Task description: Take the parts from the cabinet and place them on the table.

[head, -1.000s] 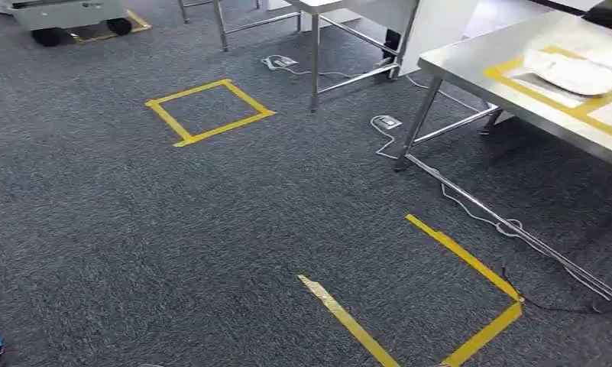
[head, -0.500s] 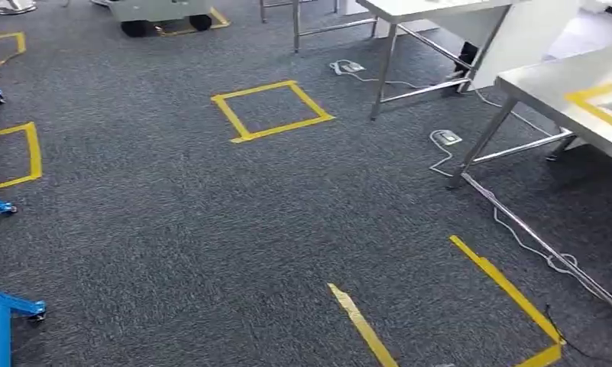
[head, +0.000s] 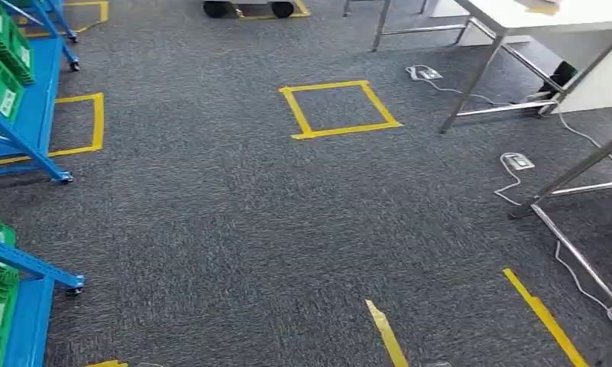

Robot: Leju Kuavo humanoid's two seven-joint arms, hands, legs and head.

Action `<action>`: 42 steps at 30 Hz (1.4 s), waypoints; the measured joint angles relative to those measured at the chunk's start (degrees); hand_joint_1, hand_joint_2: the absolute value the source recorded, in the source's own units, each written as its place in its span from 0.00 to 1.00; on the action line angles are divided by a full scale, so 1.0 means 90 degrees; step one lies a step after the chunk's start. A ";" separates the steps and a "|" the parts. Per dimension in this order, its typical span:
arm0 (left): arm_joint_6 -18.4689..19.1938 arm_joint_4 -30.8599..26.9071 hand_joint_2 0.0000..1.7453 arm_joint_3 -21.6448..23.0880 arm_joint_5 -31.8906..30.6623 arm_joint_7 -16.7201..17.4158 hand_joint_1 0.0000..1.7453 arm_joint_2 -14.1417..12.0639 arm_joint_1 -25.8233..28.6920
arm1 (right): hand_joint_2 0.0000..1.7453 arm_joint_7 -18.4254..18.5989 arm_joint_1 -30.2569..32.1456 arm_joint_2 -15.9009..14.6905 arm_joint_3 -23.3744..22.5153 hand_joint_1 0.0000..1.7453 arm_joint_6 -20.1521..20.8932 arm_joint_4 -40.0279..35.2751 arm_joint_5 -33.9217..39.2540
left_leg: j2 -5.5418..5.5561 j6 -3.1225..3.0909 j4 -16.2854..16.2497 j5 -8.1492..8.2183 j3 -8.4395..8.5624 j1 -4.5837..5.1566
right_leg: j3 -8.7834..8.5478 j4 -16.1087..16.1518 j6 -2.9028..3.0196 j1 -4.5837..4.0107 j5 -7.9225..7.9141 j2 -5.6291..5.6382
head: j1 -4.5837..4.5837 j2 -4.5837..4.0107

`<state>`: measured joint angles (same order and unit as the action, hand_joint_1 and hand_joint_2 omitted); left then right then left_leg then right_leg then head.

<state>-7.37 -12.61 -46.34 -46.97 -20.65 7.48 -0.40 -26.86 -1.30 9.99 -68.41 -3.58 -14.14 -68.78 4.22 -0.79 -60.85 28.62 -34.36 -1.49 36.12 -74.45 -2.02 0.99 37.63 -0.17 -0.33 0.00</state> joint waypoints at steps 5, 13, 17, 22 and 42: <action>0.0012 0.0022 0.00 -0.0005 -0.0005 -0.0007 0.00 0.0066 0.0053 | 0.00 -0.0005 0.0102 -0.0031 -0.0010 0.00 -0.0005 0.0005 0.0002 | 0.0451 0.0058 0.0067 -0.0011 0.0014 -0.0039 | -0.0280 0.1418 0.0580 -0.0207 -0.1090 0.0678 | 0.0053 0.0000; -0.0002 0.0024 0.00 -0.0005 -0.0058 -0.0039 0.00 0.0002 -0.0036 | 0.00 -0.0005 0.0047 0.0027 -0.0012 0.00 -0.0012 0.0000 -0.0017 | -0.0391 0.0336 -0.1084 0.0614 -0.0540 0.0030 | -0.0967 0.2349 0.0363 -0.0109 -0.0986 -0.0108 | 0.0136 0.0000; -0.0002 0.0024 0.00 -0.0007 -0.0061 -0.0039 0.00 -0.0049 0.0008 | 0.00 -0.0002 0.0023 0.0046 -0.0015 0.00 -0.0012 0.0000 -0.0022 | -0.0550 0.0406 -0.0181 -0.0196 -0.0059 0.0025 | -0.1016 0.2188 0.0261 -0.0096 -0.0781 -0.0471 | 0.0143 0.0000; -0.0002 0.0024 0.00 -0.0007 -0.0066 -0.0046 0.00 -0.0056 -0.0007 | 0.00 -0.0005 -0.0050 0.0058 -0.0015 0.00 -0.0015 0.0000 -0.0024 | -0.0657 0.0106 0.0263 -0.0128 0.0179 0.0126 | -0.1130 0.2122 0.0075 -0.0135 -0.0622 -0.0759 | 0.0131 0.0000; -0.0002 0.0024 0.00 -0.0044 -0.0124 -0.0056 0.00 -0.0049 -0.0027 | 0.00 -0.0017 -0.0008 0.0066 -0.0022 0.00 -0.0039 0.0007 -0.0039 | -0.0293 0.0403 -0.0234 0.0091 -0.0247 -0.0007 | -0.0793 0.1920 0.0139 0.0081 -0.0796 0.0202 | 0.0133 0.0000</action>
<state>-7.39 -12.39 -46.73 -48.08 -21.16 7.04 -0.64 -27.01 -1.37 10.58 -68.61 -3.93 -14.08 -69.13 1.58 2.84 -62.96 29.44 -36.59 -1.55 28.99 -57.17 -0.76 1.72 30.46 1.65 0.87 0.00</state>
